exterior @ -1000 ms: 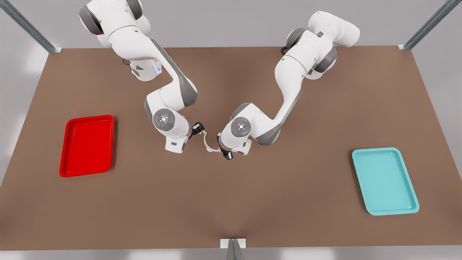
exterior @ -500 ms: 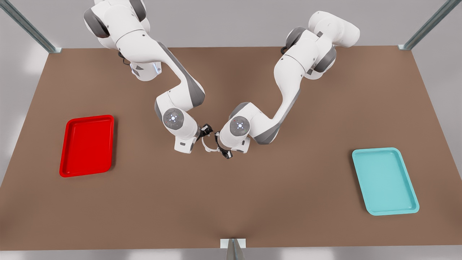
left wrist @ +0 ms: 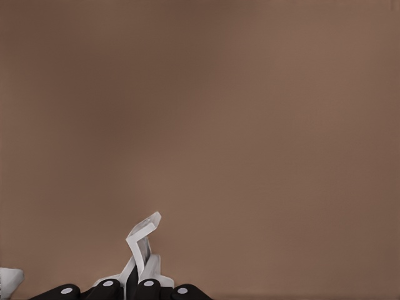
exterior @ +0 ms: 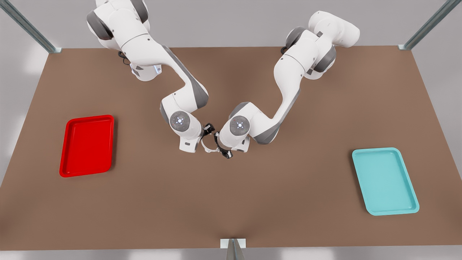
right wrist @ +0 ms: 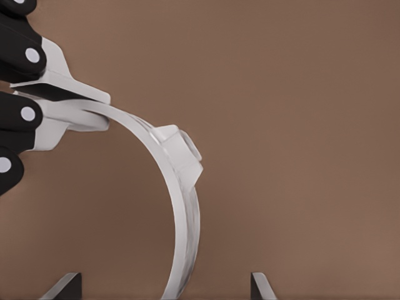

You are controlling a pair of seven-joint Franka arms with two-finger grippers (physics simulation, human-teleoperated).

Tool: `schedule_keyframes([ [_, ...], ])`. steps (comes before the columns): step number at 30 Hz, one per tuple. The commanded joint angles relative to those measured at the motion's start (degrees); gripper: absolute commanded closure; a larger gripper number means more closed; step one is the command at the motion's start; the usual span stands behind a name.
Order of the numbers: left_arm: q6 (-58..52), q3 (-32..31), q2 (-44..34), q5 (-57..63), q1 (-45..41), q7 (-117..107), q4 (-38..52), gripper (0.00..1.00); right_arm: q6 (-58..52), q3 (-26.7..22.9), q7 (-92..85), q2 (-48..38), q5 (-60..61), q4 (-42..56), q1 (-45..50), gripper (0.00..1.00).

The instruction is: Take the drainage pipe clamp from the left arm, pass it to the right arm, and place it in the plate on the right side

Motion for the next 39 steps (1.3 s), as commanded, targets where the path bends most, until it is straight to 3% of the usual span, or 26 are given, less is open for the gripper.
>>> schedule_keyframes([
  [1,0.56,-0.02,-0.08,0.19,-0.05,-2.53,0.03,0.79,0.02,0.0,-0.83,0.19,0.08,-0.01,0.02,0.08],
  [3,0.65,-0.02,-0.17,0.28,-0.05,-2.53,0.03,0.79,0.02,0.0,-1.62,0.37,0.08,0.08,-0.07,0.52],
  [4,0.65,-0.02,-0.08,0.19,-0.05,-2.53,0.03,0.79,-0.06,0.0,-1.89,0.37,0.08,0.08,-0.07,0.66],
  [6,0.65,-0.02,-0.08,0.19,0.04,-2.8,0.03,0.79,-0.07,0.0,-1.89,0.37,0.08,0.25,-0.07,0.79],
  [10,0.65,-0.02,-0.17,0.19,0.04,-2.71,0.03,0.79,-0.07,0.0,-1.89,0.45,0.87,0.25,-0.07,0.79],
  [11,0.65,-0.02,-0.08,0.19,0.04,-2.8,0.03,0.0,-0.07,0.0,-1.89,0.54,0.87,0.34,-0.07,0.79],
  [18,-0.15,-0.02,-0.35,0.1,1.1,-2.71,-0.14,0.0,-0.24,0.0,-1.98,0.54,0.87,0.43,-0.24,0.79],
  [25,-13.94,-0.55,-7.2,-5.78,2.85,-2.53,-0.14,0.0,-1.21,-0.08,-4.88,0.1,1.75,0.08,-1.91,0.79],
  [26,-17.01,-0.55,-7.73,-5.78,6.18,3.07,-0.06,0.0,-1.21,-0.08,-5.05,0.1,1.75,-0.01,-3.05,0.79],
  [28,-36.61,-0.81,-12.38,-1.93,21.48,54.82,0.03,0.0,-2.0,-0.08,-9.53,0.1,1.75,-0.01,-6.65,0.79],
  [29,-40.75,-0.81,-14.76,4.23,25.96,77.24,0.03,0.0,-2.88,-0.08,-11.82,0.02,1.75,-0.01,-8.33,0.79],
  [33,-45.06,-0.72,-22.05,11.97,37.3,157.65,-1.89,0.0,-4.11,-0.08,-18.06,0.28,1.75,-0.01,-12.99,0.79],
  [34,-33.32,1.65,-33.63,11.27,37.48,169.03,-19.96,0.0,-4.72,-0.17,-18.94,0.19,1.75,-0.01,-14.39,0.79],
  [35,-23.88,2.26,-42.09,11.27,36.61,167.72,-34.94,0.0,-5.16,-0.17,-19.99,0.01,1.67,-0.01,-15.88,0.79],
  [39,-40.83,1.21,-35.68,11.88,29.92,145.48,-25.81,0.0,-6.66,-0.79,-28.78,-0.6,0.7,0.34,-23.35,0.79],
])
